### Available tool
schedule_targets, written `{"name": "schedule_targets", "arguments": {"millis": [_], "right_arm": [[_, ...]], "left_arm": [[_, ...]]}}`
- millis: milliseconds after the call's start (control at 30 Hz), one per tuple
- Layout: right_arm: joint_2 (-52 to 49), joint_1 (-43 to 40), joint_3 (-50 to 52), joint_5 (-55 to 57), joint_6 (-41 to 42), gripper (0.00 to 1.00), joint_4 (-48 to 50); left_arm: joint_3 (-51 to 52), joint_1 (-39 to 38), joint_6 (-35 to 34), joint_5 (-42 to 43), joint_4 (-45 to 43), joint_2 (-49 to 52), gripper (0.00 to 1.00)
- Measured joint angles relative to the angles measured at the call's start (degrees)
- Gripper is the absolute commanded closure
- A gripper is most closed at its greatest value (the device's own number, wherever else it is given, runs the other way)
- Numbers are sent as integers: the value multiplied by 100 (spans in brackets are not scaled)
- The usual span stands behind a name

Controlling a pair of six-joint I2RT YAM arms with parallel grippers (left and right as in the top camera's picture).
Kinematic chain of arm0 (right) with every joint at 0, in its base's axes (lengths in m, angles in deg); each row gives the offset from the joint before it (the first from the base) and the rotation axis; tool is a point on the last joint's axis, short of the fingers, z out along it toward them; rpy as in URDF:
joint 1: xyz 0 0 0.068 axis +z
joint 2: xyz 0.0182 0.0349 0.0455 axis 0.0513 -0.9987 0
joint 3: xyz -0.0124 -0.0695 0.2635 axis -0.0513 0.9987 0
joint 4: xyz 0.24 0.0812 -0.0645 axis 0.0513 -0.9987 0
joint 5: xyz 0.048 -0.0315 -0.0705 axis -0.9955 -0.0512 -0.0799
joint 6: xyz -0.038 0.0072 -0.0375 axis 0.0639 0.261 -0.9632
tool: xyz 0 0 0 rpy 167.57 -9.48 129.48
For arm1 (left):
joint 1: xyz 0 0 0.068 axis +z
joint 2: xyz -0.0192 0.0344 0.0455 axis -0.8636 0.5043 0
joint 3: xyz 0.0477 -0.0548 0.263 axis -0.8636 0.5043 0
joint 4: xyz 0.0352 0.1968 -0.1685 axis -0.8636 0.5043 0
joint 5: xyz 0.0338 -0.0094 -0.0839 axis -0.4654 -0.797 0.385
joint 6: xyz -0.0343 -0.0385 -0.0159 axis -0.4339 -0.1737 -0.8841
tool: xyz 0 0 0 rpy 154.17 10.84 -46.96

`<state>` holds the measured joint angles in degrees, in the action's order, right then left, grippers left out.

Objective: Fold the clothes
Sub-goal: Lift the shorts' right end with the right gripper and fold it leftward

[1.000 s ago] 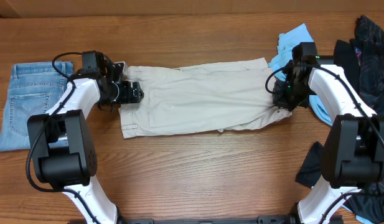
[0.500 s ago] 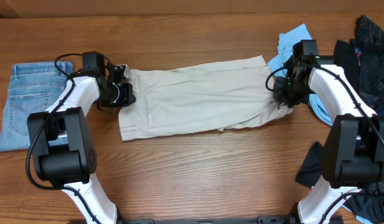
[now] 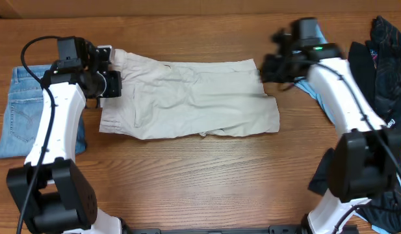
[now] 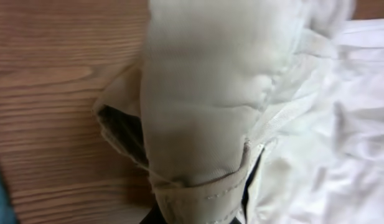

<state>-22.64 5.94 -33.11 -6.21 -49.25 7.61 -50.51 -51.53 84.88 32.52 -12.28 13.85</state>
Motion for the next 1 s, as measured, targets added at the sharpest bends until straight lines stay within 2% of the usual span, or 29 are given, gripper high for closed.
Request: {"name": "schedule_targets", "arguments": {"millis": [167, 267, 433, 633, 900, 1000], "right_arm": [[-111, 1043, 35, -415, 144, 85, 588], [-568, 1451, 46, -538, 345, 85, 990], [-1217, 1690, 52, -546, 444, 85, 1416], [-1849, 2100, 83, -570, 466, 85, 1958], [-2000, 2732, 83, -592, 501, 84, 2426], [-2000, 2962, 83, -610, 732, 81, 2715]], "left_arm": [[0, -24, -310, 413, 17, -94, 96], [0, -24, -608, 870, 15, -125, 96], [0, -22, -953, 1462, 9, -144, 96], [0, -22, -1499, 2669, -52, -151, 96], [0, 17, -2236, 3473, -315, -151, 96], [0, 153, -2509, 3799, -549, -151, 96]]}}
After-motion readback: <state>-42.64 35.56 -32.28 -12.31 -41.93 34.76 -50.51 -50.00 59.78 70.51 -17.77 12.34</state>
